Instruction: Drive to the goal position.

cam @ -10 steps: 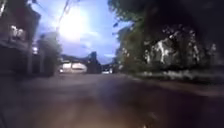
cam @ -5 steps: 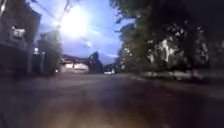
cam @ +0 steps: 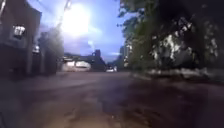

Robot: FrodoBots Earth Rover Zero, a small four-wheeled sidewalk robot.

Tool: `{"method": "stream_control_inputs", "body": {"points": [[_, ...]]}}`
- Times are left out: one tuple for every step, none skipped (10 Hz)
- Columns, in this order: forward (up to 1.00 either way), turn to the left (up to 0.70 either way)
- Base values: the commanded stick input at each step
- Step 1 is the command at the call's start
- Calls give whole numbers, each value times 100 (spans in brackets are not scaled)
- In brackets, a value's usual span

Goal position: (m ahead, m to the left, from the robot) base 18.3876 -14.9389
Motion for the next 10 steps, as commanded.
{"method": "stream_control_inputs", "body": {"points": [[70, -35], [70, -19], [70, 0], [70, 0], [70, 0], [70, 0], [70, 0], [70, 0], [70, 0], [70, 0]]}}
